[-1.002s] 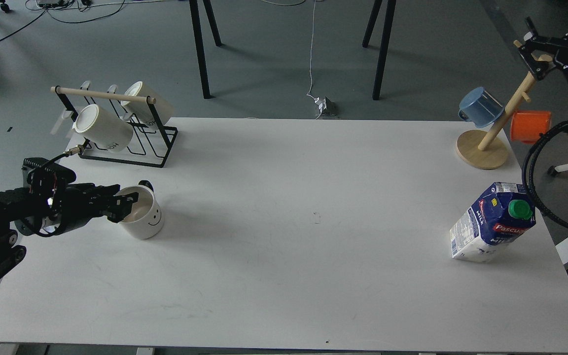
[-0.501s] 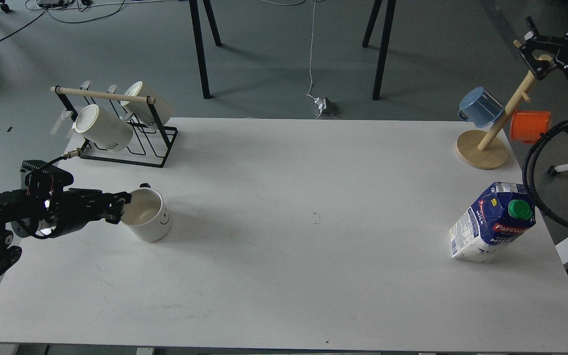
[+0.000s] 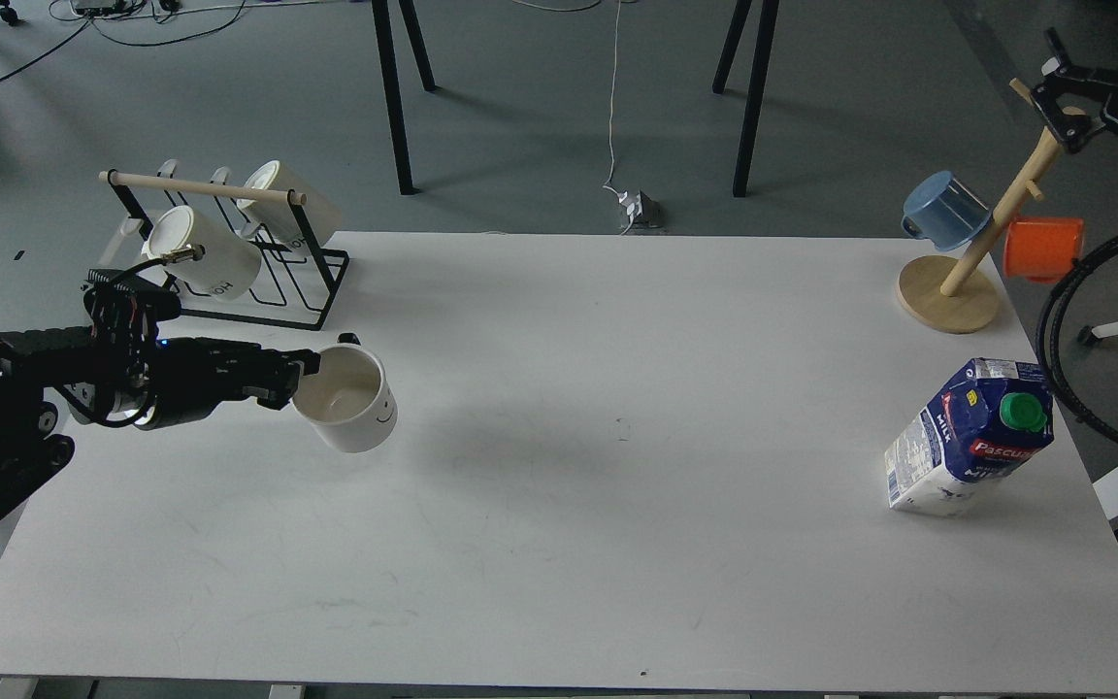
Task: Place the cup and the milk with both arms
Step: 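Carry the white mug to the table center and lower it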
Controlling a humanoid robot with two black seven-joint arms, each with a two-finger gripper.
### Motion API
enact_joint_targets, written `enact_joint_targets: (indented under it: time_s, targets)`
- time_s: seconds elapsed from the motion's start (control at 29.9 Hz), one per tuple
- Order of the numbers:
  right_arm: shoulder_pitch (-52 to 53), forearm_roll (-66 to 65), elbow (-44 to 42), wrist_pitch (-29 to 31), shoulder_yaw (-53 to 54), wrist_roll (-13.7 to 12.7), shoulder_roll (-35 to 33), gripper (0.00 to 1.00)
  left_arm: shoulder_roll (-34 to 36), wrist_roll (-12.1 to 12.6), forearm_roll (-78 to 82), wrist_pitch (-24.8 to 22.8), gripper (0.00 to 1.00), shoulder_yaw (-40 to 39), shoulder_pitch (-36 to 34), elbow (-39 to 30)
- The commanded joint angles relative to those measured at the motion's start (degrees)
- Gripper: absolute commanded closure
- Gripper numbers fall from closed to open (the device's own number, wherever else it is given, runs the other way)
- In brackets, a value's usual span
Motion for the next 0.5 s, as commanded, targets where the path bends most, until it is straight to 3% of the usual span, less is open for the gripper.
enact_joint_targets:
  time_s: [0.0,0.27,0.37,0.47]
  targets:
    - [-0.18,0.0,0.01,0.0,0.0,0.0,-0.94,0.01,-0.86,0.65,-0.2,-3.69,0.98,0.17,-2.87,-4.71]
    - [-0.18,0.09,0.01,0.0,0.17,0.09,-2.08,0.01,-14.46,10.4,3.65,-8.76,0.97,1.66,-9.38,-6.39]
    - [-0.26,0.09,-0.08,0.0,0.17,0.09,-2.87,0.01,-21.76,12.25,10.94,-8.76,0.97,1.84,-10.96,-6.04]
    - [-0.44,0.09,-0.43,0.0,0.26,0.18,-3.14,0.01,-29.93,12.43,15.44,-8.76,0.97,1.93,-12.37,-4.82]
